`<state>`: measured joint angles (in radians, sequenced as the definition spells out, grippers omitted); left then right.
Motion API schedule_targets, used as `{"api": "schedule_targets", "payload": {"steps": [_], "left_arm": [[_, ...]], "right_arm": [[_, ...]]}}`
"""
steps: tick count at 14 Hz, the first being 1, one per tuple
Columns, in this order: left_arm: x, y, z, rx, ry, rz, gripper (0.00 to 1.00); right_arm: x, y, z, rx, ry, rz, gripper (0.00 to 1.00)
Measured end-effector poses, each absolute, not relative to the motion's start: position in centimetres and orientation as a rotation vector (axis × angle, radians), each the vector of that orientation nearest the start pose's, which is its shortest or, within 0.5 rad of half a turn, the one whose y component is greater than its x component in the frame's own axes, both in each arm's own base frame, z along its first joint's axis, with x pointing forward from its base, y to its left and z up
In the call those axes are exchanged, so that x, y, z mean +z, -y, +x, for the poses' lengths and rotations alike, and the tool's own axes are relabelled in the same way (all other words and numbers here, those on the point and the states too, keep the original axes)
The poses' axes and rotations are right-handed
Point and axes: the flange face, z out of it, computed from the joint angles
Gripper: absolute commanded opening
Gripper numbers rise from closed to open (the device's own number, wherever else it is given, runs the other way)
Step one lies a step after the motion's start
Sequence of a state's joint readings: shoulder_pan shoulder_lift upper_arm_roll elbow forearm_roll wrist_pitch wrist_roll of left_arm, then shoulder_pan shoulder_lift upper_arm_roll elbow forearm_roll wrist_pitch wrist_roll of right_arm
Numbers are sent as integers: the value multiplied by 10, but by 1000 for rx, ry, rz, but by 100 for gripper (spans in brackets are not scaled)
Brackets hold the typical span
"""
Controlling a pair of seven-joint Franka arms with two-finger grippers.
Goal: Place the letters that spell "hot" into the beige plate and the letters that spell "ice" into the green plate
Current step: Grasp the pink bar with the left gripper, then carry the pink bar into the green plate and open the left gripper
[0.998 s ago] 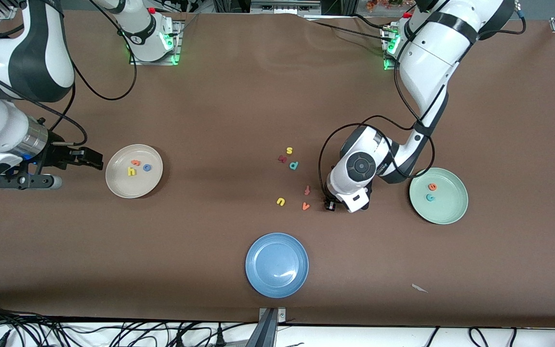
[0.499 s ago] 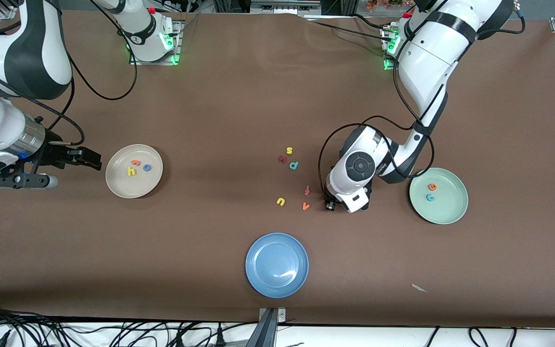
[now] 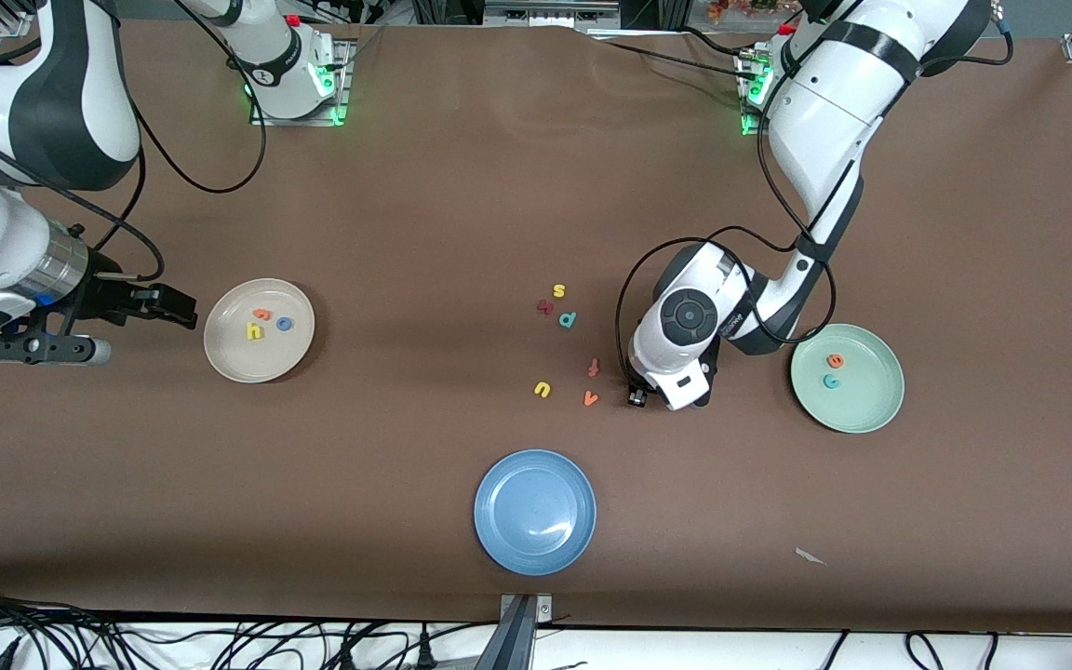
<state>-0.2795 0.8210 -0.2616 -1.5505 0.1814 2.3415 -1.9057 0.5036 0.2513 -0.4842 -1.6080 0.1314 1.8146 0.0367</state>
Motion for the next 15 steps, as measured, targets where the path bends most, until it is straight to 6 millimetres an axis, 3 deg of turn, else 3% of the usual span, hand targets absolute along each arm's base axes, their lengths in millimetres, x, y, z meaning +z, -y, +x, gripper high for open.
{"api": "schedule_targets", "payload": {"steps": [3, 8, 11, 15], "left_arm": [[175, 335, 616, 87, 1821, -2555, 0], [185, 313, 615, 146, 1428, -2675, 0], [205, 282, 620, 219, 1141, -2736, 0], [233, 220, 636, 310, 820, -2805, 0]], "right_arm": [[493, -51, 628, 24, -58, -3130, 100], [494, -54, 628, 20, -50, -3130, 100], [494, -54, 628, 17, -52, -3130, 99], [502, -54, 628, -8, -79, -3125, 99]]}}
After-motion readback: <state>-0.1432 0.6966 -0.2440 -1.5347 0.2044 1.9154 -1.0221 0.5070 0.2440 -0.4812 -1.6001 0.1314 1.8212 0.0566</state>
